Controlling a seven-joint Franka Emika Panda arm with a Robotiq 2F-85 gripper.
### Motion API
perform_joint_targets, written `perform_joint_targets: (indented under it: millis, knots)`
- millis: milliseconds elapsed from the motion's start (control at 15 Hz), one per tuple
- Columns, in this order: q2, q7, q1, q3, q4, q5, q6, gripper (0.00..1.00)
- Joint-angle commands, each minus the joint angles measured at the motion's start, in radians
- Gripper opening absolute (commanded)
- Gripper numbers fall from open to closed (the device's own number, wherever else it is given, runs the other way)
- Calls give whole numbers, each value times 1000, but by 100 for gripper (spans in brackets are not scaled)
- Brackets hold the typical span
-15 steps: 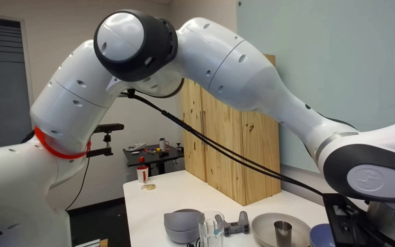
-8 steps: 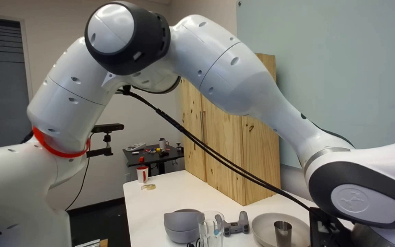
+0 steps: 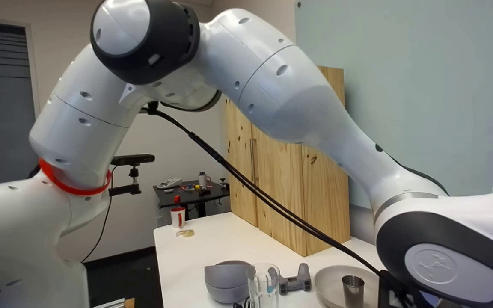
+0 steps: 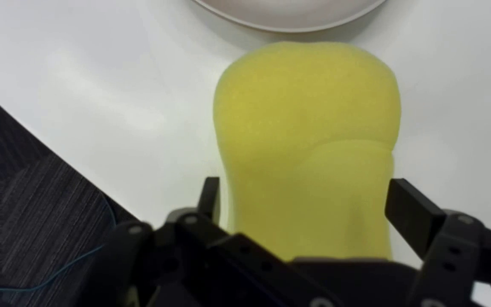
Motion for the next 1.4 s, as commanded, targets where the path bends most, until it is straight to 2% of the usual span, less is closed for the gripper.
perform_joint_targets:
  millis: [0,800,1067,1333]
  knots:
    - [-30,-60,-5,2,-48,12,14,100]
    - [4,-253,-32,55,-34,50,79,100]
    - [30,-230,-40,48,-17,54,31,100]
    - [44,-181,-30,8,-14,12,6,100]
